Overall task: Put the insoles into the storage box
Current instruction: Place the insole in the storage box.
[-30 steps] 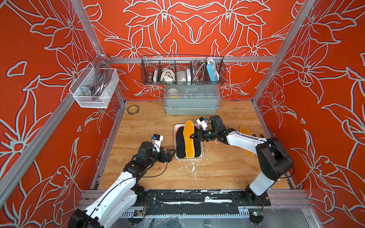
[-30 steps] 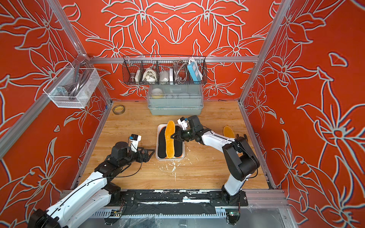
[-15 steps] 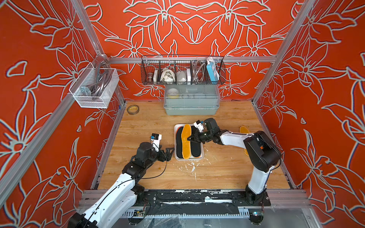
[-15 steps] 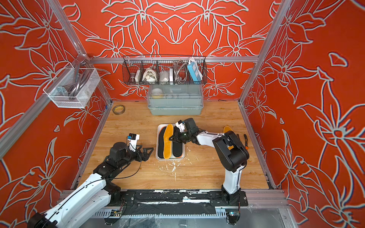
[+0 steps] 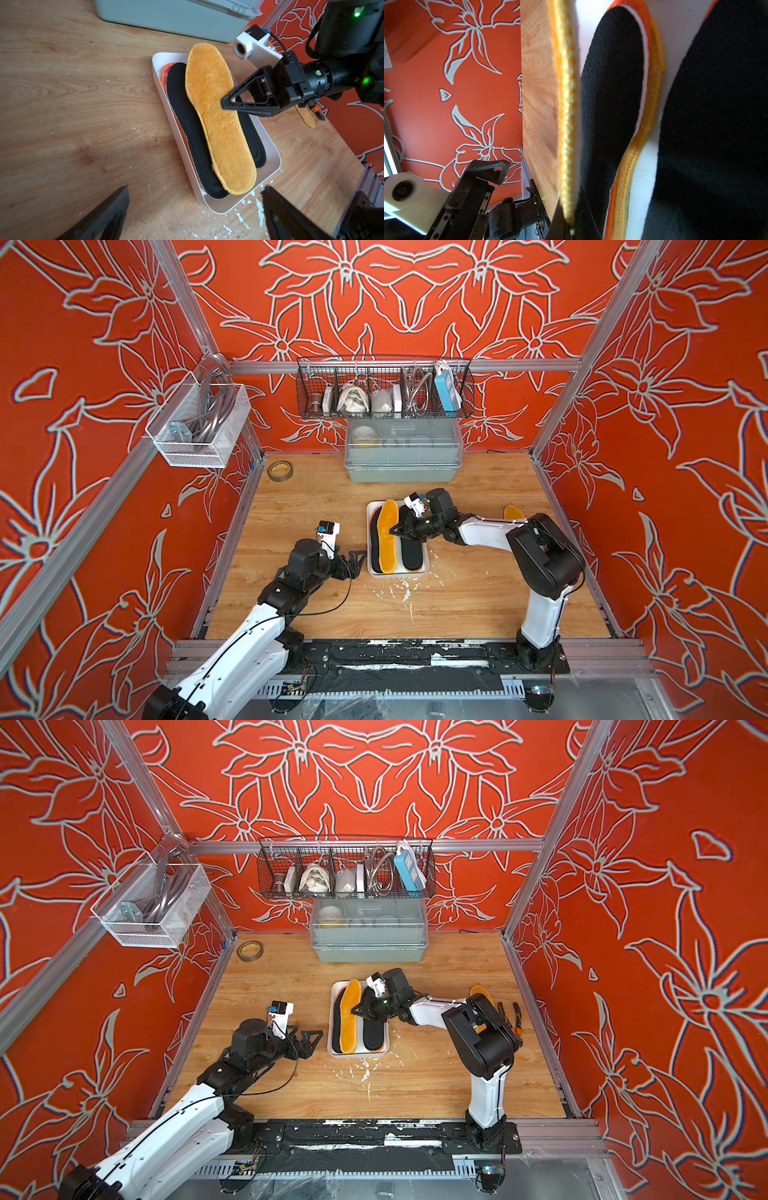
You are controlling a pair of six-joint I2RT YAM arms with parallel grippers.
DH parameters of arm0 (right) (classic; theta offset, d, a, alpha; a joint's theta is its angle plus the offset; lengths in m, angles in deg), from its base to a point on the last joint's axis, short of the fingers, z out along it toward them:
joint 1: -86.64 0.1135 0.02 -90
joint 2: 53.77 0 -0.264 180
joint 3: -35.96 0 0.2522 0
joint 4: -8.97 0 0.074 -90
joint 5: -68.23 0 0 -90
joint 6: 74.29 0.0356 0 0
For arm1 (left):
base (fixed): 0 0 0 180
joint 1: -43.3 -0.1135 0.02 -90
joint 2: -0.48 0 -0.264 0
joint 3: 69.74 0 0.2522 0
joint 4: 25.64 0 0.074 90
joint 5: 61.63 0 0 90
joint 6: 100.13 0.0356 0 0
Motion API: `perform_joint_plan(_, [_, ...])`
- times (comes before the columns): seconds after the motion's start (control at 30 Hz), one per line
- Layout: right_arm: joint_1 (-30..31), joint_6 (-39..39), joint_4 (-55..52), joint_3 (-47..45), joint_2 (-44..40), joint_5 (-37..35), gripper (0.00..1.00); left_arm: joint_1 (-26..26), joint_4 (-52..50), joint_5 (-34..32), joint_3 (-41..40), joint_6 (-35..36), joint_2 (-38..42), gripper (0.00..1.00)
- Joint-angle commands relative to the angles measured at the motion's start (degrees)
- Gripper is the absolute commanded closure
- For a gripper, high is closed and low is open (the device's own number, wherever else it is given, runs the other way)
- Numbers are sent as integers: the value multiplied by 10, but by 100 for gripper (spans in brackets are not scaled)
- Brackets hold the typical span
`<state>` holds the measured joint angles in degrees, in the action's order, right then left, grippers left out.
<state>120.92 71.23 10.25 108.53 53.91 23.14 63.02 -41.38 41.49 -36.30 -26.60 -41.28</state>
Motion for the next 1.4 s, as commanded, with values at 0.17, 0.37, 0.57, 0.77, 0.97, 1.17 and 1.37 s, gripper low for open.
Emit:
perform_joint_plan(0.17, [15,23,19,32,28,-10,100,2,6,-6,-1,3,2,2])
perform_joint_plan(0.37, [22,22,17,37,42,-15,100,3,7,-7,0,2,-1,2])
perform_joint_plan(0.57, [26,21,11,43,54,-20,100,2,7,-8,1,1,-6,2])
perform_joint_plan(0.77, [30,16,-1,51,58,-27,98,2,8,-7,1,2,-9,2])
perform_joint_plan(0.97, [34,11,-9,58,60,-29,96,2,8,-8,1,1,-11,2])
perform_joint_plan(1.17, [35,-10,-47,65,55,-47,82,2,6,-10,2,1,-10,2])
perform_joint_plan(1.37, [41,-56,-114,90,47,-68,70,2,4,-11,3,2,-10,1])
